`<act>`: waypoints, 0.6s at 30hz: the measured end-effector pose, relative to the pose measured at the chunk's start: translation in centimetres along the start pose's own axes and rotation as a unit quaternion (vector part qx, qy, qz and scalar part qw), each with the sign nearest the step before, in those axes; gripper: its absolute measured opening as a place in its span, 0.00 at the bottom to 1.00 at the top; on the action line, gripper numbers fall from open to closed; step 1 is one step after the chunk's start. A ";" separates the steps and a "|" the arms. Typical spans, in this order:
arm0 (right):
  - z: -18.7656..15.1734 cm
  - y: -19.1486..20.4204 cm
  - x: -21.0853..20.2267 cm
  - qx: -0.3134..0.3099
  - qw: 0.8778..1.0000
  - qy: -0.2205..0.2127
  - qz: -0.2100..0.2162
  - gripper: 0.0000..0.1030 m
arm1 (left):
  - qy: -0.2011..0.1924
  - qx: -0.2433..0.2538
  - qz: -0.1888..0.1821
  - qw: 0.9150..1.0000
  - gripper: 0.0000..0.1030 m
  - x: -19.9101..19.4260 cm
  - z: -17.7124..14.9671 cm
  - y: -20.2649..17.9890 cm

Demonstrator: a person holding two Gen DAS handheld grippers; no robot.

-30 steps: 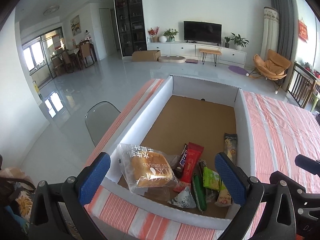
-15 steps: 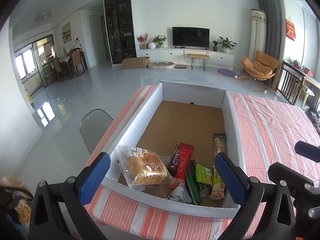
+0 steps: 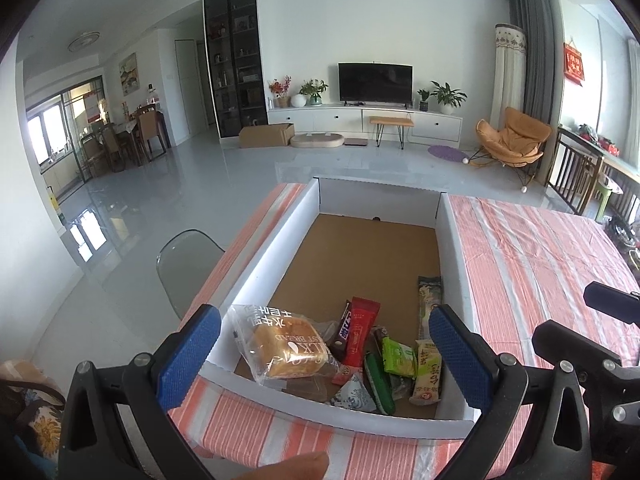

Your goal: Organize snacks

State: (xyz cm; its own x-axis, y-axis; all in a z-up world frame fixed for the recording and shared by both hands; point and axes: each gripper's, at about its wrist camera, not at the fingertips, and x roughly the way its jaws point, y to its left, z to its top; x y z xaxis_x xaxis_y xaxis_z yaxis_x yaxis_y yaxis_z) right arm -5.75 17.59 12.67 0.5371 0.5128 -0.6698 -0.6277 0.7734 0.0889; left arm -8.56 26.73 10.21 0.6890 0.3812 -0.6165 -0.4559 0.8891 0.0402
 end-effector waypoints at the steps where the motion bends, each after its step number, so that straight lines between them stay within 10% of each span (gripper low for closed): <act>1: 0.0 0.0 0.0 -0.001 1.000 0.001 0.000 0.84 | 0.002 0.004 -0.001 1.000 1.00 0.0 0.0 -0.1; 18: 0.1 -1.8 0.3 0.032 0.999 0.008 -0.021 0.84 | 0.047 0.002 0.023 0.999 1.00 2.2 -1.0 0.1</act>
State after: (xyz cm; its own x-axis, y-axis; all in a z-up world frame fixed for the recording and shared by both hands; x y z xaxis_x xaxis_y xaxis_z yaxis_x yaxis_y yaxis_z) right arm -4.46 16.38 12.36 0.5528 0.4744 -0.6851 -0.5680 0.8160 0.1067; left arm -7.64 27.46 8.10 0.6120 0.3956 -0.6848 -0.4823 0.8729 0.0733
